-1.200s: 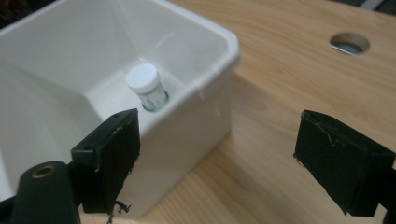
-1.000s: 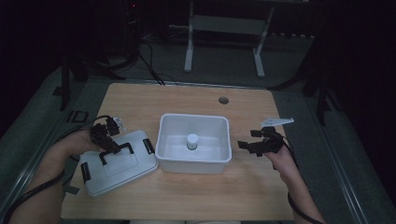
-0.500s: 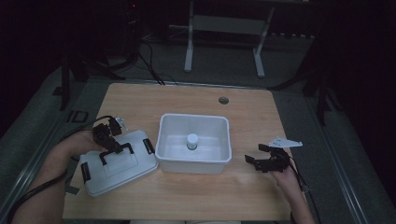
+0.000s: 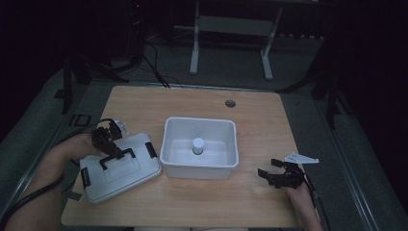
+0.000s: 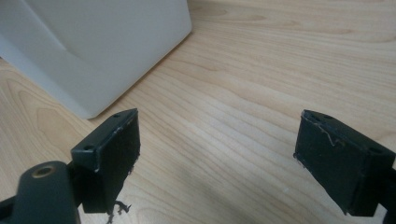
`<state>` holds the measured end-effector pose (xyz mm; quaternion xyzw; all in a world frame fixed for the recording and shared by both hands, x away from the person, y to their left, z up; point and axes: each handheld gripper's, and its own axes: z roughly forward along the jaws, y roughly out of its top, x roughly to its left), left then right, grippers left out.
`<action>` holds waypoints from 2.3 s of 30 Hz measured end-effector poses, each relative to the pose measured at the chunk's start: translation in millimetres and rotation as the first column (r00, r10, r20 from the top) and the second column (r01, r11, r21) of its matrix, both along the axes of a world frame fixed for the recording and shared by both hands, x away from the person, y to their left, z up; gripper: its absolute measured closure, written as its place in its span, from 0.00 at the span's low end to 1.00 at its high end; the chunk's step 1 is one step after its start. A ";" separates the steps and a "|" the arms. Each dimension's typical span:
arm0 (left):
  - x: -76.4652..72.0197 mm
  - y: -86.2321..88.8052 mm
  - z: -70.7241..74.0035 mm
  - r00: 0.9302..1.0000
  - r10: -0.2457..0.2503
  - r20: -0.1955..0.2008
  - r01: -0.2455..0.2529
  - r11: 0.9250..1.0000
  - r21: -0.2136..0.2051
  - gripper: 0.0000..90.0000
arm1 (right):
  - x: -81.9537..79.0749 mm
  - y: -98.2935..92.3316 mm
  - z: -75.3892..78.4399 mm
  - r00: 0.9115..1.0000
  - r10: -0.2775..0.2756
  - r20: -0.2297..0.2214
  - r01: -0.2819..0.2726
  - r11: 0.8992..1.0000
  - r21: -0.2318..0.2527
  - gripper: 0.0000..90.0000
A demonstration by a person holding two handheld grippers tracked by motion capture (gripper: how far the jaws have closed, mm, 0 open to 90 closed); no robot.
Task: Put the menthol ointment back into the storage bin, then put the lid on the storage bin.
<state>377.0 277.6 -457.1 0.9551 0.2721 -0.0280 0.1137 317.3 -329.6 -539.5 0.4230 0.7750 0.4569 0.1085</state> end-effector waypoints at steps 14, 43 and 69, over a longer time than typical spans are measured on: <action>-18.2 8.9 72.2 0.998 -0.007 0.065 0.006 1.000 0.019 0.93 | -0.8 -0.4 -5.1 1.000 -0.002 -0.018 0.003 1.000 0.010 0.16; -6.7 -85.9 155.5 0.955 -0.204 0.216 0.213 0.977 -0.018 0.93 | -1.7 -1.2 -7.9 1.000 -0.003 -0.029 0.004 1.000 0.019 0.16; 6.8 -177.8 154.3 0.903 -0.372 0.217 0.379 0.925 0.010 0.93 | -4.1 -2.8 -8.6 0.999 0.001 -0.034 0.000 0.999 0.036 0.15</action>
